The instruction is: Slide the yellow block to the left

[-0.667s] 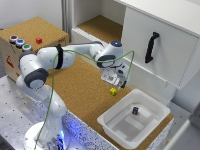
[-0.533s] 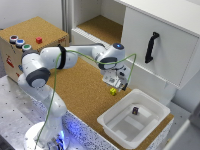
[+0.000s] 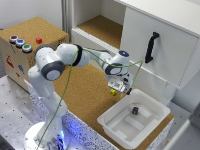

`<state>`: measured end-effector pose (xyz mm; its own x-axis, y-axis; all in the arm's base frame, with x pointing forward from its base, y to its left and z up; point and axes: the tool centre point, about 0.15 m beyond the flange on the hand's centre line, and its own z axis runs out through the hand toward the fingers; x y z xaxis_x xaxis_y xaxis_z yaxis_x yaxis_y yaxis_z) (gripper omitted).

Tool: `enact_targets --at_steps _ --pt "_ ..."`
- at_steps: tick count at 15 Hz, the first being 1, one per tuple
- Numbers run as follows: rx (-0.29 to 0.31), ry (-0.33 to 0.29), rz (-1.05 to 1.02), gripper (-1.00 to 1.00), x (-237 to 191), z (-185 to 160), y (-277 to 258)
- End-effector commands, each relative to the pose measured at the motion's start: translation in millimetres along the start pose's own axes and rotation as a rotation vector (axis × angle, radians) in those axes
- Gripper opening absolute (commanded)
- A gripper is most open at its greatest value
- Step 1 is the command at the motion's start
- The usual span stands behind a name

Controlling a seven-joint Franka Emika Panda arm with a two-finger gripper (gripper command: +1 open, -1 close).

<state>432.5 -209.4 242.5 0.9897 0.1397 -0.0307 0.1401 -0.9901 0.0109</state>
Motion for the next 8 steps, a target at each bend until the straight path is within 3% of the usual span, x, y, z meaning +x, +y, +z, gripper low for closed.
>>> enact_targets --at_steps 1,8 --pt "0.063 -0.014 0.039 -1.0 28.9 9.4 19.8" --pt "0.036 -0.015 0.0 -1.0 27.2 22.5 5.7"
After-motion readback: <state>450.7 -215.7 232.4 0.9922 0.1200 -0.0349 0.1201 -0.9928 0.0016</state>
